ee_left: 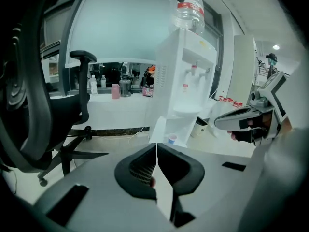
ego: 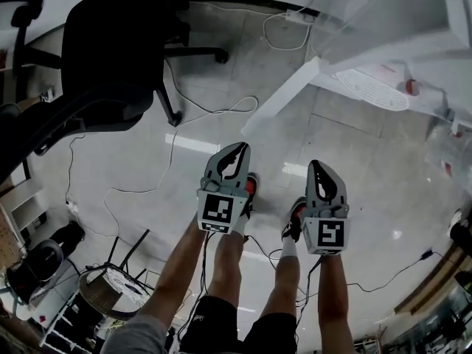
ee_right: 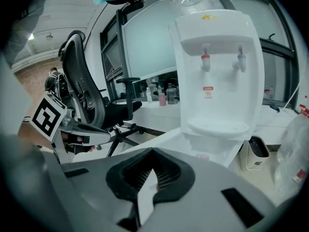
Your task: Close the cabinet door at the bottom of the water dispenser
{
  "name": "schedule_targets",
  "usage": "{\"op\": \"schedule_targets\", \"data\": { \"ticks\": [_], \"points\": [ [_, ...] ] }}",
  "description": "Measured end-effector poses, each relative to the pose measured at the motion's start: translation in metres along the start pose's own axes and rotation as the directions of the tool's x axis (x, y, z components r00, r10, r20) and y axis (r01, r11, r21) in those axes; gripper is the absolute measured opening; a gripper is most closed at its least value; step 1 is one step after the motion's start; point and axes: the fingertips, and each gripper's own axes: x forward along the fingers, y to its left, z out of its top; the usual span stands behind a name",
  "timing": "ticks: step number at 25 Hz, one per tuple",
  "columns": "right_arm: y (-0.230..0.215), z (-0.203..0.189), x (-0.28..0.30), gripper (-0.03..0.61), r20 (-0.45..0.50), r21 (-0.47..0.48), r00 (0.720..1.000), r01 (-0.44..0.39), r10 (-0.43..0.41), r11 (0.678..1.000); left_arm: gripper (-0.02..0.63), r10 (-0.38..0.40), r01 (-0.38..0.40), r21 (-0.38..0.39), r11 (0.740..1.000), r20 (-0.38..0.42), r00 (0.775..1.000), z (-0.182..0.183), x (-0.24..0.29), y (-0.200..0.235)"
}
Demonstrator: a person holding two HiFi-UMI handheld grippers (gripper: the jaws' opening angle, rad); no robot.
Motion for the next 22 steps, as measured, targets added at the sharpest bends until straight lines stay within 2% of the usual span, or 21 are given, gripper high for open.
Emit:
{"op": "schedule_targets", "data": {
  "ticks": [5,7,10,13,18,22],
  "points": [
    [-0.009,-0.022,0.014,0.015,-0.015,0.012,1.0,0.013,-0.013,1.0,0.041,0.015,-0.014,0.027,1.0,-0.015,1.0,-0.023,0.022,0.005],
    [-0.011,-0.027,0.016,0.015,-0.016,0.019,1.0,0.019,-0.018,1.0,0.188,0.006,-0.005,0.036,0.999,-0.024,1.0,-0.032,0.03,0.004],
    [-0.015,-0.033,0.016,0.015,-0.016,0.024,1.0,0.025,-0.024,0.999,0.24,0.018,-0.017,0.006,1.0,-0.037,0.999,-0.046,0.043,0.01],
    [-0.02,-0.042,0.016,0.015,-0.023,0.034,0.999,0.032,-0.031,0.999,0.245,0.027,-0.027,-0.005,1.0,-0.055,0.998,-0.057,0.053,0.015],
    [-0.025,-0.057,0.017,0.015,-0.038,0.062,0.999,0.04,-0.038,0.997,0.244,0.019,-0.016,0.041,0.999,-0.083,0.996,-0.067,0.063,0.015],
    [-0.025,-0.062,0.014,0.015,-0.033,0.077,0.999,0.042,-0.04,0.996,0.24,0.043,-0.035,0.074,0.997,-0.108,0.993,-0.075,0.067,0.017]
  ]
}}
